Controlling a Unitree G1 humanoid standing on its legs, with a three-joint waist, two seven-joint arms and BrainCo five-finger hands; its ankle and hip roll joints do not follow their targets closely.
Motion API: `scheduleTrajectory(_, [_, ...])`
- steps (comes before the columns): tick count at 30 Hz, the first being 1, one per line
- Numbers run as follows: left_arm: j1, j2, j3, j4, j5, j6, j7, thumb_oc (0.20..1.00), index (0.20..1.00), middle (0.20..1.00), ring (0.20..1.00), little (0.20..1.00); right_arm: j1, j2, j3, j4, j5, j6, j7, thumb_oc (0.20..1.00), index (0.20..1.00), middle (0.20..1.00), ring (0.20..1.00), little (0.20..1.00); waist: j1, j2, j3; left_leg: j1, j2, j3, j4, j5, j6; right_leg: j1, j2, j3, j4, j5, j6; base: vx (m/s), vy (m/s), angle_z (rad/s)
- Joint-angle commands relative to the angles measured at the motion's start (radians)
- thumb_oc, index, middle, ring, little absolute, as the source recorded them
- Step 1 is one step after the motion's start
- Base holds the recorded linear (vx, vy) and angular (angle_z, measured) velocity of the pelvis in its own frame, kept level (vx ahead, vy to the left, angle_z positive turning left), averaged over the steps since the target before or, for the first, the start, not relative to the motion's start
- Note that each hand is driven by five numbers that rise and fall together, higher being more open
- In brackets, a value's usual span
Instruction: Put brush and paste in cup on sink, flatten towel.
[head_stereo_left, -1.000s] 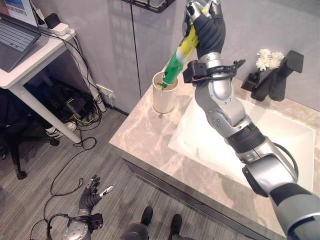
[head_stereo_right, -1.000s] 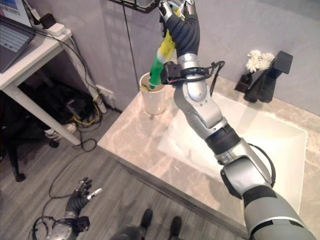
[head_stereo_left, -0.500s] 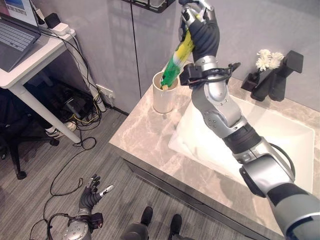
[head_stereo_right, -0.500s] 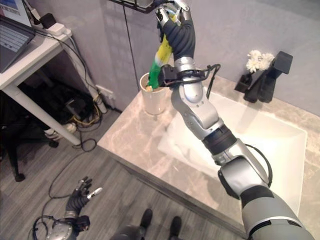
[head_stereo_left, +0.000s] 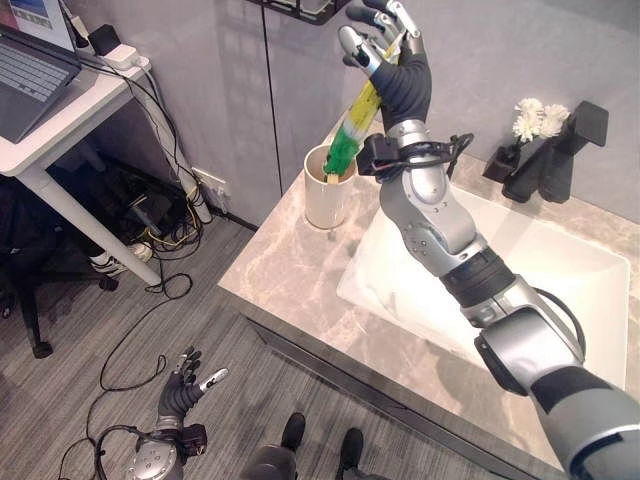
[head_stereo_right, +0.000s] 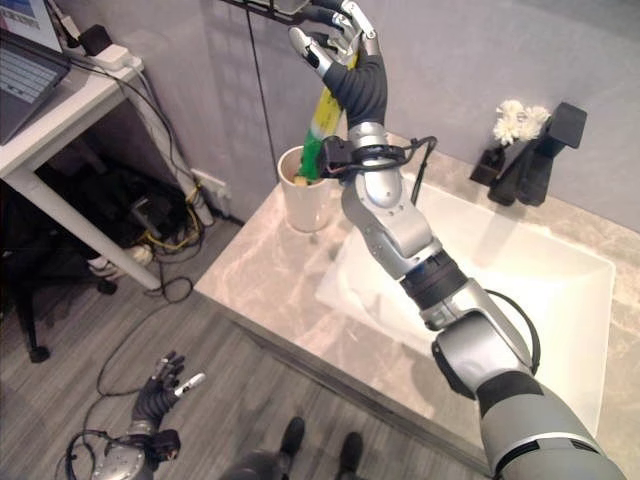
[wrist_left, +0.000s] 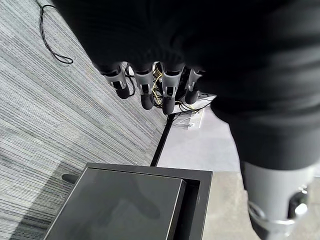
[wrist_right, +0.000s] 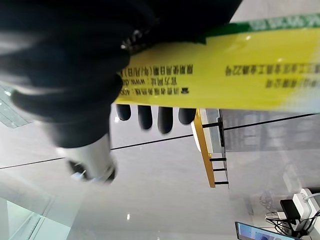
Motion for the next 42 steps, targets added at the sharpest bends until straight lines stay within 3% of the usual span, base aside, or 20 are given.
scheduleTrajectory(1, [0.021, 0.046, -0.014, -0.068, 0.009, -0.044, 0.014, 1.000, 1.000, 1.000, 1.000, 1.000, -0.101, -0.001, -0.026, -0.020, -0.034, -0.034, 0.014, 1.000, 1.000, 1.000, 1.000, 1.000, 0.004, -0.042, -0.024, -0.015, 0.048, -0.025, -0.015, 0.010, -0.025, 0.011, -0.139, 0.040, 0.001, 0.033, 0.111, 0.00, 0.000, 0.00])
scheduleTrajectory(14, [0.011, 0.051, -0.017, -0.059, 0.011, -0.040, 0.006, 1.000, 1.000, 1.000, 1.000, 1.000, -0.098, -0.009, -0.021, -0.078, -0.130, -0.004, 0.023, 1.000, 1.000, 1.000, 1.000, 1.000, 0.010, -0.026, -0.031, -0.007, 0.049, -0.008, -0.015, 0.010, -0.026, 0.011, -0.140, 0.051, 0.001, 0.038, 0.113, -0.01, -0.001, -0.01])
scheduleTrajectory(18, [0.012, 0.053, -0.007, -0.058, 0.021, -0.042, 0.002, 1.000, 1.000, 1.000, 1.000, 1.000, -0.132, -0.073, 0.047, -0.093, -0.243, 0.041, 0.042, 1.000, 1.000, 1.000, 1.000, 1.000, 0.004, -0.029, -0.035, -0.004, 0.052, -0.002, -0.015, 0.012, -0.028, 0.009, -0.137, 0.055, 0.001, 0.038, 0.112, -0.03, -0.008, -0.09])
scheduleTrajectory(19, [0.016, 0.050, -0.002, -0.059, 0.028, -0.044, 0.000, 1.000, 1.000, 1.000, 1.000, 1.000, -0.148, -0.099, 0.068, -0.083, -0.343, 0.058, 0.044, 1.000, 1.000, 1.000, 1.000, 1.000, 0.004, -0.030, -0.035, -0.004, 0.054, -0.001, -0.015, 0.013, -0.029, 0.009, -0.136, 0.053, 0.001, 0.039, 0.112, -0.01, -0.008, -0.06])
scheduleTrajectory(23, [0.017, 0.048, 0.002, -0.060, 0.042, -0.050, -0.004, 1.000, 1.000, 1.000, 1.000, 1.000, -0.160, -0.125, 0.076, -0.094, -0.412, 0.062, 0.037, 1.000, 1.000, 1.000, 1.000, 1.000, 0.003, -0.032, -0.035, -0.004, 0.055, -0.005, -0.015, 0.014, -0.029, 0.011, -0.134, 0.050, 0.001, 0.037, 0.112, 0.00, -0.005, -0.03])
scheduleTrajectory(25, [0.010, 0.046, 0.014, -0.054, 0.055, -0.054, 0.000, 1.000, 1.000, 1.000, 1.000, 1.000, -0.190, -0.170, 0.104, -0.115, -0.555, 0.088, 0.037, 1.000, 1.000, 1.000, 1.000, 1.000, 0.003, -0.037, -0.034, -0.005, 0.057, -0.007, -0.015, 0.015, -0.030, 0.010, -0.133, 0.049, 0.001, 0.037, 0.112, 0.00, 0.000, 0.00])
scheduleTrajectory(26, [0.010, 0.045, 0.013, -0.053, 0.056, -0.054, 0.001, 1.000, 1.000, 1.000, 1.000, 1.000, -0.190, -0.170, 0.104, -0.115, -0.554, 0.088, 0.038, 1.000, 1.000, 1.000, 1.000, 1.000, 0.003, -0.036, -0.034, -0.005, 0.057, -0.007, -0.015, 0.015, -0.030, 0.010, -0.133, 0.049, 0.001, 0.037, 0.112, 0.00, 0.000, 0.00])
scheduleTrajectory(29, [0.008, 0.043, 0.009, -0.048, 0.055, -0.057, 0.003, 1.000, 1.000, 1.000, 1.000, 1.000, -0.183, -0.144, 0.079, -0.085, -0.461, 0.067, 0.032, 1.000, 1.000, 1.000, 1.000, 1.000, 0.004, -0.038, -0.034, -0.005, 0.057, -0.010, -0.015, 0.016, -0.029, 0.011, -0.133, 0.049, 0.001, 0.037, 0.111, 0.00, 0.000, 0.00])
scheduleTrajectory(36, [-0.011, 0.024, 0.009, -0.025, 0.059, -0.060, 0.020, 1.000, 1.000, 1.000, 1.000, 1.000, -0.167, -0.121, 0.001, -0.086, -0.501, 0.052, -0.041, 1.000, 1.000, 1.000, 1.000, 1.000, 0.002, -0.034, -0.032, -0.006, 0.056, -0.007, -0.015, 0.015, -0.028, 0.007, -0.132, 0.057, 0.001, 0.040, 0.111, 0.00, 0.000, 0.00])
scheduleTrajectory(39, [-0.021, 0.017, 0.011, -0.011, 0.090, -0.061, 0.036, 1.000, 1.000, 1.000, 1.000, 1.000, -0.147, -0.144, -0.074, -0.138, -0.559, 0.043, -0.105, 1.000, 1.000, 1.000, 1.000, 1.000, -0.002, -0.028, -0.036, -0.006, 0.056, -0.004, -0.015, 0.012, -0.026, 0.006, -0.133, 0.058, 0.001, 0.037, 0.112, 0.00, 0.000, 0.00])
scheduleTrajectory(42, [-0.036, 0.005, 0.040, -0.010, 0.149, -0.074, 0.065, 1.000, 1.000, 1.000, 1.000, 1.000, -0.063, -0.246, -0.202, -0.260, -0.673, 0.034, -0.179, 1.000, 1.000, 1.000, 1.000, 1.000, -0.017, -0.017, -0.040, -0.005, 0.056, -0.001, -0.015, 0.009, -0.026, 0.005, -0.133, 0.059, 0.001, 0.034, 0.114, 0.01, 0.002, 0.01])
